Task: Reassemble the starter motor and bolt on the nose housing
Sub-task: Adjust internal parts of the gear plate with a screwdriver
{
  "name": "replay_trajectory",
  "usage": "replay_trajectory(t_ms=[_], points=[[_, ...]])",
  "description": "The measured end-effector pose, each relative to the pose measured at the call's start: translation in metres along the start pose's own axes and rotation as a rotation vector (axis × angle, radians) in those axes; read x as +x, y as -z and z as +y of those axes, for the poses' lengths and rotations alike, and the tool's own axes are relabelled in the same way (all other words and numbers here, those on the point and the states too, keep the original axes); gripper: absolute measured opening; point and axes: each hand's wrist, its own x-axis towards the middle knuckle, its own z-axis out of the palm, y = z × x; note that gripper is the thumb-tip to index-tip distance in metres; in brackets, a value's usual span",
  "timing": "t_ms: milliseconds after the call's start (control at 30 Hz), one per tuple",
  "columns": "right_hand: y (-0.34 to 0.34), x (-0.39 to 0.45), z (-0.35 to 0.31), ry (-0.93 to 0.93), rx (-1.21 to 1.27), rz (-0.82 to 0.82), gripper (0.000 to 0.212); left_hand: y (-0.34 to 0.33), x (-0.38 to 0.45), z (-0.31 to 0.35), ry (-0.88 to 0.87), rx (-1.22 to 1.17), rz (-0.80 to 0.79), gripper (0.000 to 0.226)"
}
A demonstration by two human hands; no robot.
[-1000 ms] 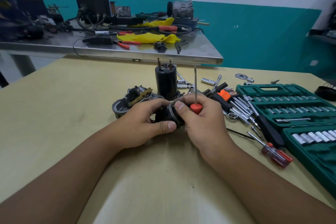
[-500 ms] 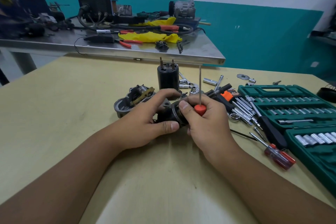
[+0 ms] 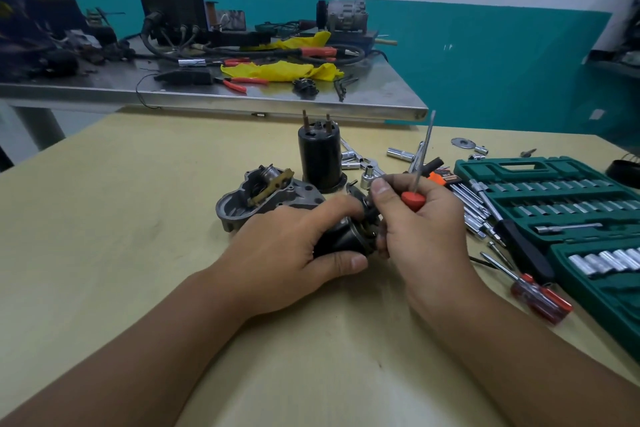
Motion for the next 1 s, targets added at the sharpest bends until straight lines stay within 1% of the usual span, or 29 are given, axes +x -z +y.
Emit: replay_trajectory(t_ms=[67, 133, 233, 300, 367, 433, 500, 600, 667, 700, 767, 800, 867, 933, 1000], points=[[0.001, 0.001, 0.001, -0.009, -0.009, 0.035, 0.010, 0.000, 0.000, 0.006, -0.015, 0.102, 0.033, 0.049], [0.001, 0.001, 0.003, -0.009, 0.014, 0.065, 0.011, 0.000, 0.000, 0.008, -0.025, 0.113, 0.044, 0.050], [0.006, -0.001, 0.008, -0.026, 0.068, 0.143, 0.023, -0.001, -0.001, 0.007, -0.011, 0.016, 0.029, 0.053], [0.012, -0.002, 0.010, -0.076, 0.067, 0.161, 0.021, -0.001, 0.000, 0.005, 0.003, -0.072, 0.021, 0.053], [0.016, -0.004, 0.010, -0.181, 0.063, 0.128, 0.019, -0.003, 0.001, 0.004, 0.023, -0.201, 0.020, 0.050], [0.015, -0.006, 0.008, -0.286, 0.087, 0.044, 0.023, -0.004, 0.003, 0.004, 0.038, -0.304, 0.029, 0.043], [0.012, -0.008, 0.004, -0.328, 0.112, -0.037, 0.027, -0.004, 0.005, 0.005, 0.073, -0.386, 0.016, 0.040], [0.013, -0.008, 0.000, -0.319, 0.154, -0.088, 0.032, -0.003, 0.006, 0.007, 0.235, -0.651, -0.033, 0.046], [0.013, -0.008, 0.000, -0.308, 0.153, -0.086, 0.033, 0.000, 0.009, 0.013, 0.415, -0.825, 0.003, 0.042], [0.013, -0.008, 0.002, -0.293, 0.127, -0.073, 0.033, 0.001, 0.012, 0.016, 0.530, -0.853, 0.043, 0.041], [0.010, -0.009, 0.004, -0.258, 0.071, -0.023, 0.029, -0.001, 0.018, 0.021, 0.706, -0.790, 0.118, 0.039], [0.008, -0.010, 0.006, -0.249, 0.072, 0.004, 0.028, -0.003, 0.021, 0.022, 0.752, -0.765, 0.138, 0.037], [0.006, -0.012, 0.008, -0.240, 0.082, 0.059, 0.026, -0.005, 0.027, 0.027, 0.816, -0.767, 0.148, 0.043], [0.004, -0.013, 0.011, -0.212, 0.072, 0.117, 0.023, -0.008, 0.031, 0.032, 0.859, -0.854, 0.155, 0.052], [0.004, -0.013, 0.013, -0.158, 0.035, 0.156, 0.020, -0.010, 0.032, 0.037, 0.870, -0.960, 0.160, 0.048]])
